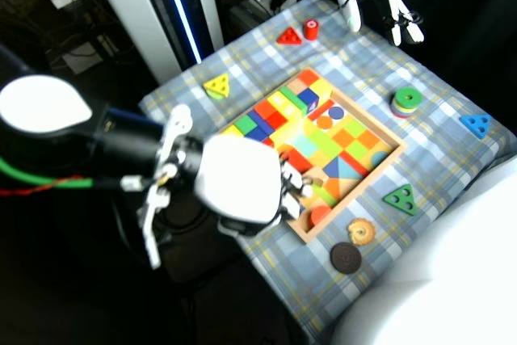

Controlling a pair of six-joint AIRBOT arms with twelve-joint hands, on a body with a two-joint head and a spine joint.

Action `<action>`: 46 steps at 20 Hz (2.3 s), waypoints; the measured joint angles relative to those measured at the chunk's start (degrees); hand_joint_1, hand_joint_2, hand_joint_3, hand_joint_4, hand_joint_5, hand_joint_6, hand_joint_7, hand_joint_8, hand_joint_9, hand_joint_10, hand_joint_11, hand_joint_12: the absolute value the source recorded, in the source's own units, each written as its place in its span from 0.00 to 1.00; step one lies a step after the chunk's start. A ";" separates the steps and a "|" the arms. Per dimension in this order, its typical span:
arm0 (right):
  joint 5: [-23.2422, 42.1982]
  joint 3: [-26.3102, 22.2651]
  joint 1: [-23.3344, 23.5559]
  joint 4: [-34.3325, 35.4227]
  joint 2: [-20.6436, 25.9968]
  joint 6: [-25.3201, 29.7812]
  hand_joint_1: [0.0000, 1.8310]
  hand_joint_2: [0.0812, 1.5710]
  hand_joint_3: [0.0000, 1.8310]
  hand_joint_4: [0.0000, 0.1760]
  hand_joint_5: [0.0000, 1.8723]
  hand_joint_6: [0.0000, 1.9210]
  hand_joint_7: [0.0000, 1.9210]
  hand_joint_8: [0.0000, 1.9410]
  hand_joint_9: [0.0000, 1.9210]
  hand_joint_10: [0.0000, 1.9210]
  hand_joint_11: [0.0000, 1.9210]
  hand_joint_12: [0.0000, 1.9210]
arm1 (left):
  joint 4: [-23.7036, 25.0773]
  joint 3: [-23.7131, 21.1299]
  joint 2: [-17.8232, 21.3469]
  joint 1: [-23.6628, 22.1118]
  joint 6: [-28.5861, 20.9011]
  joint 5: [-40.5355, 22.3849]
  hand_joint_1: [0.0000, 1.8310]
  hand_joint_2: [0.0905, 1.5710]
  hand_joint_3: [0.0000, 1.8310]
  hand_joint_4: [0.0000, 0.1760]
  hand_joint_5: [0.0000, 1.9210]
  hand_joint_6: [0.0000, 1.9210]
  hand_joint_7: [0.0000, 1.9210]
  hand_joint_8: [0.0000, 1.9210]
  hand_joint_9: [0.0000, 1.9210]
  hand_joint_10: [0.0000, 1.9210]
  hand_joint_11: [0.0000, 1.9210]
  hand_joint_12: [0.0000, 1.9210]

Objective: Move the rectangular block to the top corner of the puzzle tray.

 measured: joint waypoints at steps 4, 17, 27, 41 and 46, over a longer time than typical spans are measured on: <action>-1.05 -0.68 0.39 -0.07 0.55 -0.31 0.73 0.78 0.03 0.00 0.25 0.00 0.36 0.83 0.66 1.00 0.71 1.00 | 0.13 0.00 -0.02 0.00 -0.20 0.07 0.37 0.87 0.00 0.34 0.20 0.00 0.07 0.00 0.03 0.00 0.00 0.00; -0.44 -0.61 0.39 -4.66 0.24 0.09 0.85 0.76 0.00 0.13 0.27 0.00 0.47 1.00 0.64 1.00 0.70 1.00 | -0.04 0.00 0.00 0.00 -0.79 0.22 0.37 0.87 0.00 0.31 0.21 0.00 0.08 0.00 0.04 0.00 0.00 0.00; -1.22 -0.37 0.39 -7.21 -0.52 0.31 0.84 0.75 0.00 0.14 0.28 0.00 0.53 1.00 0.72 1.00 0.77 1.00 | 0.04 0.00 0.00 0.00 -0.81 0.22 0.38 0.87 0.00 0.35 0.21 0.00 0.07 0.00 0.04 0.00 0.00 0.00; -3.65 2.40 0.39 -9.64 -0.70 1.07 0.84 0.61 0.26 0.00 0.28 0.00 0.55 0.98 0.78 1.00 0.83 1.00 | 0.11 0.00 0.00 0.00 -0.79 0.31 0.38 0.87 0.00 0.30 0.21 0.00 0.07 0.00 0.03 0.00 0.00 0.00; -3.15 4.63 0.37 -8.92 -1.53 1.18 0.81 0.75 0.03 0.07 0.25 0.00 0.68 1.00 0.78 1.00 0.81 1.00 | 0.11 0.00 0.00 0.00 -0.79 0.33 0.38 0.87 0.00 0.36 0.20 0.00 0.07 0.00 0.03 0.00 0.00 0.00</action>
